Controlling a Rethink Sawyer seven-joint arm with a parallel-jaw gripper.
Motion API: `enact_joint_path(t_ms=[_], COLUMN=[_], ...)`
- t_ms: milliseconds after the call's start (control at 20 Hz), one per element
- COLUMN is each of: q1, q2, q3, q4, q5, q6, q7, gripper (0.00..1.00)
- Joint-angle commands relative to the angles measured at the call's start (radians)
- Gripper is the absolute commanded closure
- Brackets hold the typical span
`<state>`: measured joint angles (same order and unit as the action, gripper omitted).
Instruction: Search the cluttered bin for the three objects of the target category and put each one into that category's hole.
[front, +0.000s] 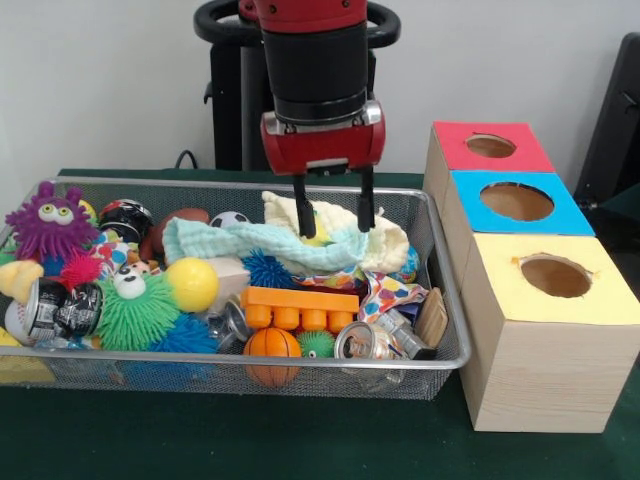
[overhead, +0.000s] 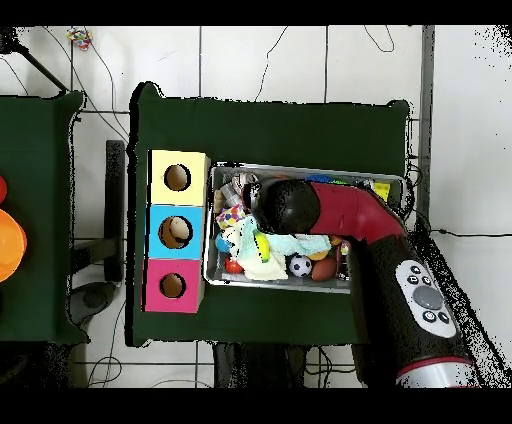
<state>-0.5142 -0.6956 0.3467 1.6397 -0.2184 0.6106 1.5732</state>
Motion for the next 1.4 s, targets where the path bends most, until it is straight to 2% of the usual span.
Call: enact_joint_path(t_ms=[50,300,950,1100,1400], q1=[-0.005,-0.023,-0.07,-0.075,-0.067], q2=[0.095,0.084,0.082,0.069,0.048], q3=[-0.021,-0.015,-0.014,-0.027,-0.036], q4=[-0.053,0.025,0.136,0.189,0.226], q5=[-0.069,-0.084,-0.15,-0.167,-0.175], q6=[0.004,-0.062,-0.193,-0.229,-0.246], q7=[0.014,0.034,0.043,0.063,0.085], gripper=[0.0,0.0,0.0,0.0,0.0])
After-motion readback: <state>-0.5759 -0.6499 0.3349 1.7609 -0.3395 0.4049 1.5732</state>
